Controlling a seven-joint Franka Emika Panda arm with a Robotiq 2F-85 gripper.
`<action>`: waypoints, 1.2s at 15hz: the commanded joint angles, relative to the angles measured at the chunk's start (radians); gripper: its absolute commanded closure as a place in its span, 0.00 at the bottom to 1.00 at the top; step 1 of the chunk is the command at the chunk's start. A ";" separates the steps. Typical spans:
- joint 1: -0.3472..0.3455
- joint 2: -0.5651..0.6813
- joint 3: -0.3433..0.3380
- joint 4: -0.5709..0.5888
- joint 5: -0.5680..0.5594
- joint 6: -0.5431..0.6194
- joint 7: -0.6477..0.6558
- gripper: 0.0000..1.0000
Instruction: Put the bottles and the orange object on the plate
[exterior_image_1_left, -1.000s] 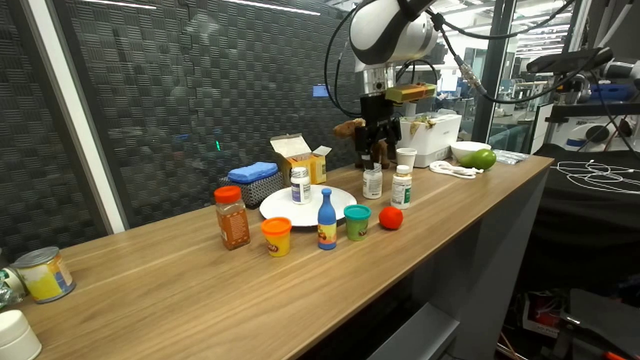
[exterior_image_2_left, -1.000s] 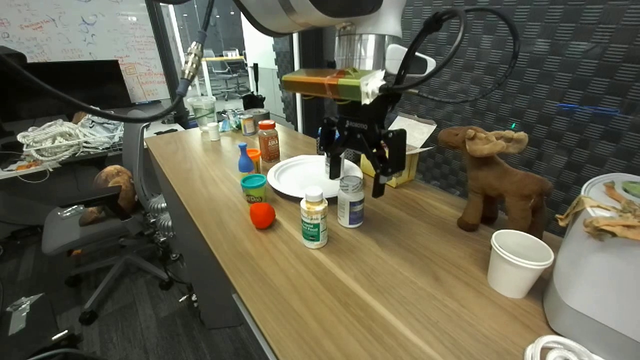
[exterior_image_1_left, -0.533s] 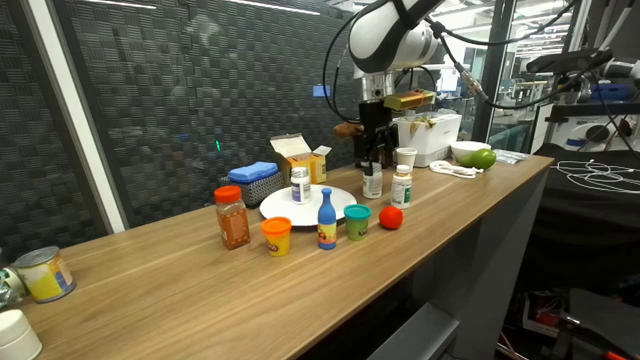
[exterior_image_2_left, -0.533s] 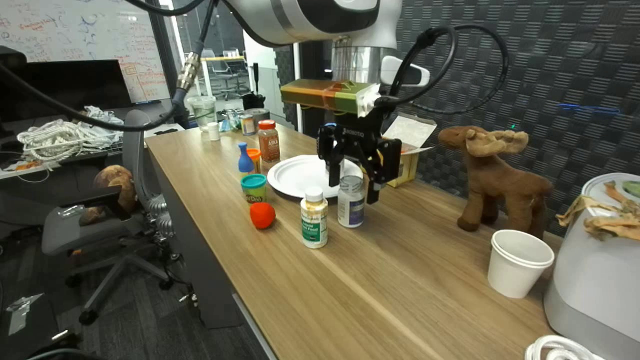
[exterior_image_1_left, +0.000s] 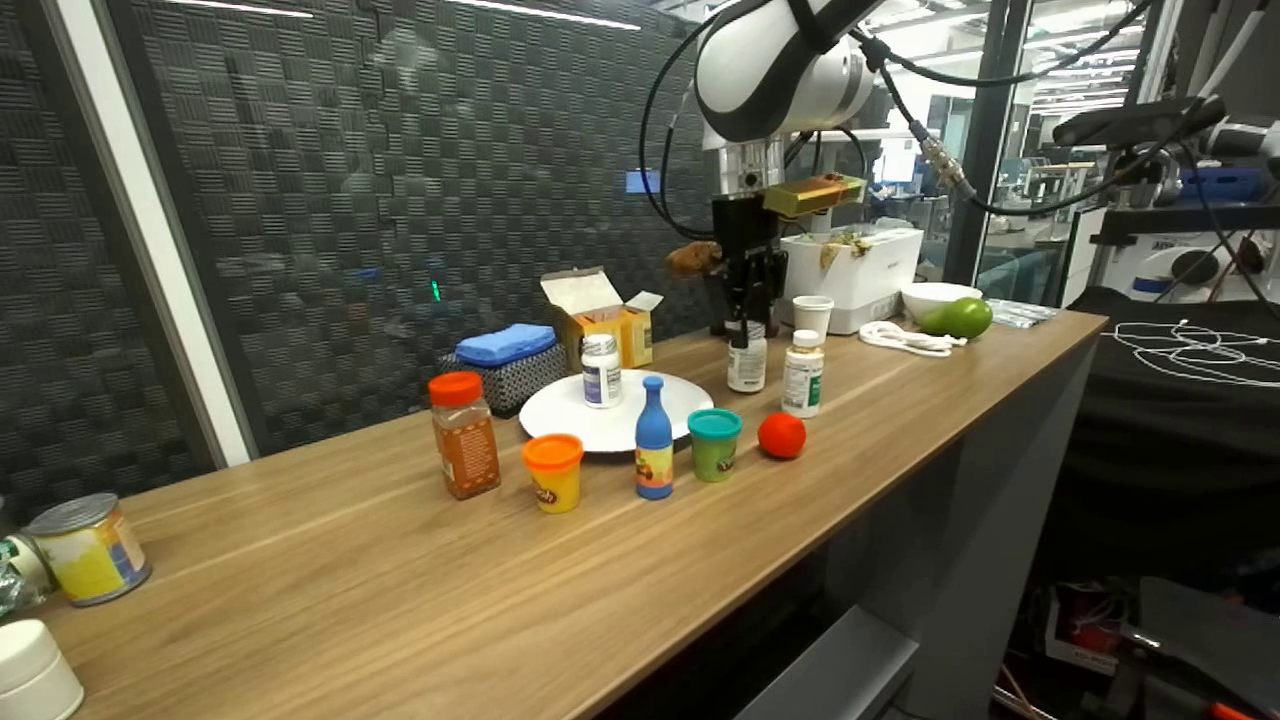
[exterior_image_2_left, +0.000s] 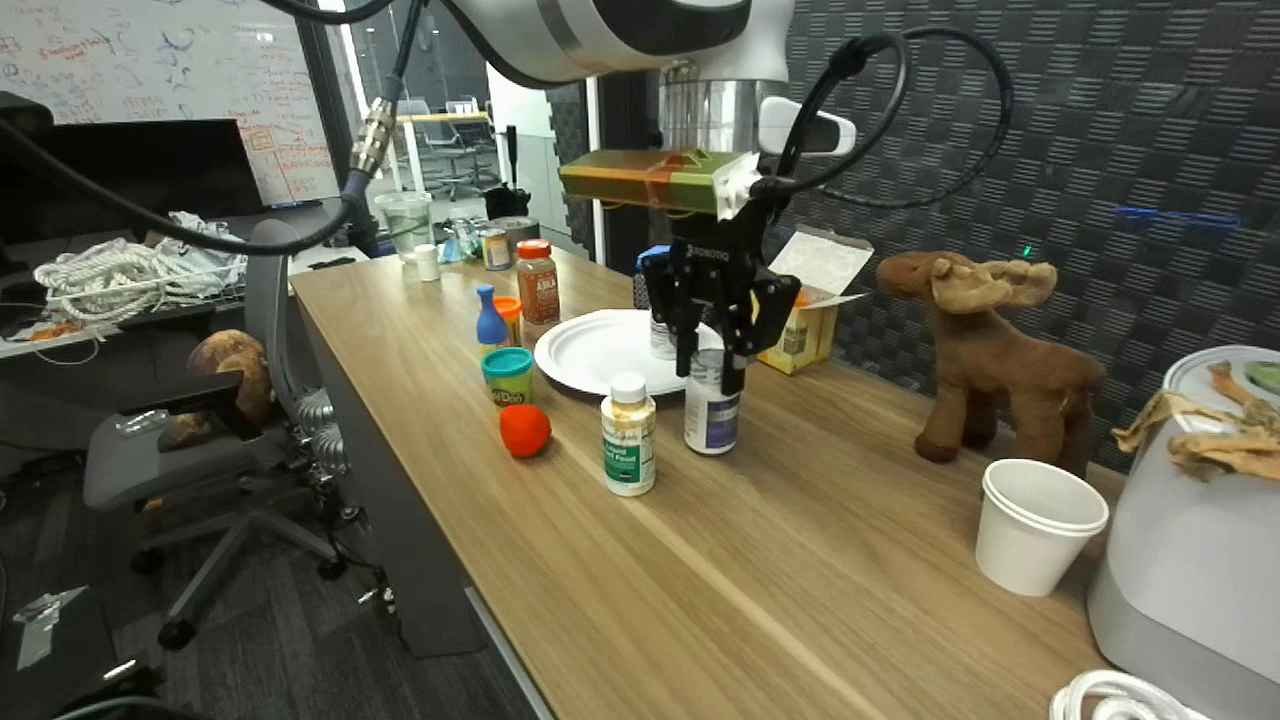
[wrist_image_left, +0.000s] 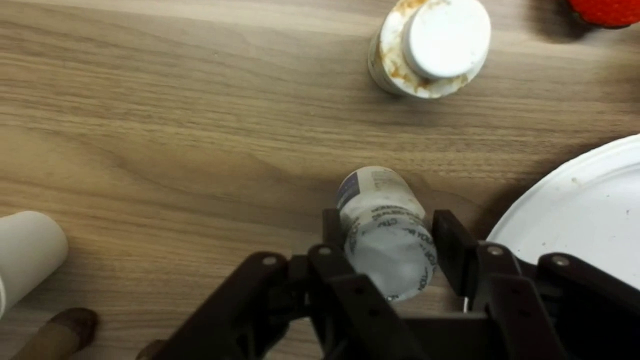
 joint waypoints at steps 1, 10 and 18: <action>0.028 -0.040 0.000 0.011 -0.043 -0.007 0.028 0.76; 0.099 0.037 0.061 0.176 -0.052 -0.043 -0.013 0.76; 0.114 0.179 0.068 0.259 -0.067 -0.043 -0.060 0.76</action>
